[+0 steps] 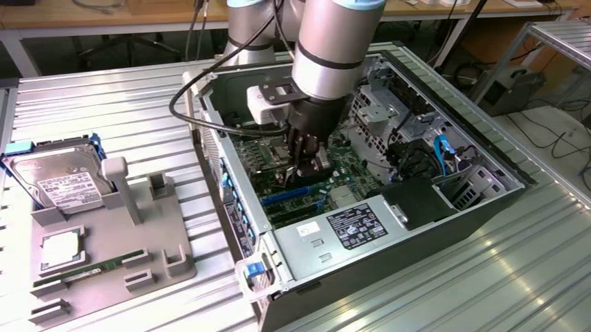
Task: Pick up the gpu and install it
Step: 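Insert the gpu into the slot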
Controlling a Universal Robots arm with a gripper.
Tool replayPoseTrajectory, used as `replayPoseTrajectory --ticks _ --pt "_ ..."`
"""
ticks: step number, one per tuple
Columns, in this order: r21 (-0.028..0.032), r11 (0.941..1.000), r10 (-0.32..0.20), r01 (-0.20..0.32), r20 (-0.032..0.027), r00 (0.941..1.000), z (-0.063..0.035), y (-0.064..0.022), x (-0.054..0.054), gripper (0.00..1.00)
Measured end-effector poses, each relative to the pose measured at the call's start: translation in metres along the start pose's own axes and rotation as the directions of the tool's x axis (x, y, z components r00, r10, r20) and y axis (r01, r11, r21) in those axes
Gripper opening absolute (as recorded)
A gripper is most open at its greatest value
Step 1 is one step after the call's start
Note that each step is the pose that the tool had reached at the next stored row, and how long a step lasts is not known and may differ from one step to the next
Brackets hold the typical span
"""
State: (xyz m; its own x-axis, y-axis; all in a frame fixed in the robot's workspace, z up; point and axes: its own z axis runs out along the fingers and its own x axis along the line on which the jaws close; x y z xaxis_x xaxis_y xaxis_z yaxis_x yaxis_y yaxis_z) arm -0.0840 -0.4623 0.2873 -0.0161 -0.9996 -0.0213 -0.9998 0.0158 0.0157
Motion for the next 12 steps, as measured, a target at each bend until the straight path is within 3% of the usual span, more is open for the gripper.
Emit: replayPoseTrajectory --ticks 1,2,3,12 --pt "-0.0036 1.0 0.0 0.0 -0.0001 1.0 0.0097 0.0006 0.0 0.26" --pt "-0.0168 0.9999 0.0 0.0 -0.0002 1.0 0.0137 0.0012 -0.002 0.26" --pt "-0.0219 0.9998 0.0 0.0 -0.0003 1.0 0.0233 0.0012 -0.002 0.26" --pt "-0.0243 0.9997 0.001 -0.001 -0.0011 1.0 0.0308 0.0026 -0.004 0.26"
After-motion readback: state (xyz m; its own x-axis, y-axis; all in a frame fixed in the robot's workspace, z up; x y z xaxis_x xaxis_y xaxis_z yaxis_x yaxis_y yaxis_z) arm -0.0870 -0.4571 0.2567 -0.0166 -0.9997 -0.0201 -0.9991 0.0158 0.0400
